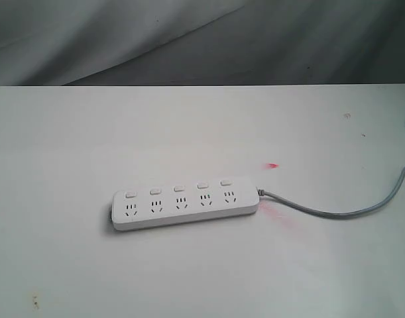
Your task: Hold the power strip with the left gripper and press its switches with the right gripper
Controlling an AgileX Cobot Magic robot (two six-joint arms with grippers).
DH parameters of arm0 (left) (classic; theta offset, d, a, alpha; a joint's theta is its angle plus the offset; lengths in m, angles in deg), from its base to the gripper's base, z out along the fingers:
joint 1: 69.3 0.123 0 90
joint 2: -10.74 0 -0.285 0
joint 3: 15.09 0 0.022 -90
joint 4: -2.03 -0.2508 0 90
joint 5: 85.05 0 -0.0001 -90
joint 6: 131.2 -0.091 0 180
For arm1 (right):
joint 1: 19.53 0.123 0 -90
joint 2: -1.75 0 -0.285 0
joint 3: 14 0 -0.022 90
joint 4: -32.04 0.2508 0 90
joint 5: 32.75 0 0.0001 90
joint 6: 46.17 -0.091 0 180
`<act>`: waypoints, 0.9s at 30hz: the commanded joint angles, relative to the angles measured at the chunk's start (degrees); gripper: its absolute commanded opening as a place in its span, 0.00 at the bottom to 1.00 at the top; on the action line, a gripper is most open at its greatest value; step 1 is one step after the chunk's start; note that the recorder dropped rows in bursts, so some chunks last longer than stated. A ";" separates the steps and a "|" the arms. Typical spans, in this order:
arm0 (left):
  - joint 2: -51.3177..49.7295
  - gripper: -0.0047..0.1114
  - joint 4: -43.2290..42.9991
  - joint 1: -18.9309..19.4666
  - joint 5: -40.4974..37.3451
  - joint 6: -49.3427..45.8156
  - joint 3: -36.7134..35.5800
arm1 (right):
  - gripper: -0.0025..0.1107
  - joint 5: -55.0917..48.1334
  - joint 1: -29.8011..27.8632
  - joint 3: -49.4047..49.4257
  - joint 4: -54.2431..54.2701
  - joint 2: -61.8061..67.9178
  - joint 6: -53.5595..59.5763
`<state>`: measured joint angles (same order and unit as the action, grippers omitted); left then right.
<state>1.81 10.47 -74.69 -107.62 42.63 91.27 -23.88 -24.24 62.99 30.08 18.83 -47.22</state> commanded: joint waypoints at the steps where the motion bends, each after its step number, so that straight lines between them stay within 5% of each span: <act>1: 0.28 0.05 -0.09 -0.26 0.28 -0.06 -0.26 | 0.02 0.10 0.16 0.23 -0.46 -0.16 0.08; 19: 0.16 0.05 -0.09 -0.21 0.16 -0.06 0.41 | 0.02 0.10 0.16 0.23 -0.46 -0.16 0.08; 27: -10.54 0.05 -1.60 -0.21 -1.84 -0.06 12.12 | 0.02 0.10 0.16 0.23 -0.46 -0.16 0.08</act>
<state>-4.06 9.49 -74.69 -109.42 42.63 99.17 -23.88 -24.24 62.99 30.08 18.83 -47.22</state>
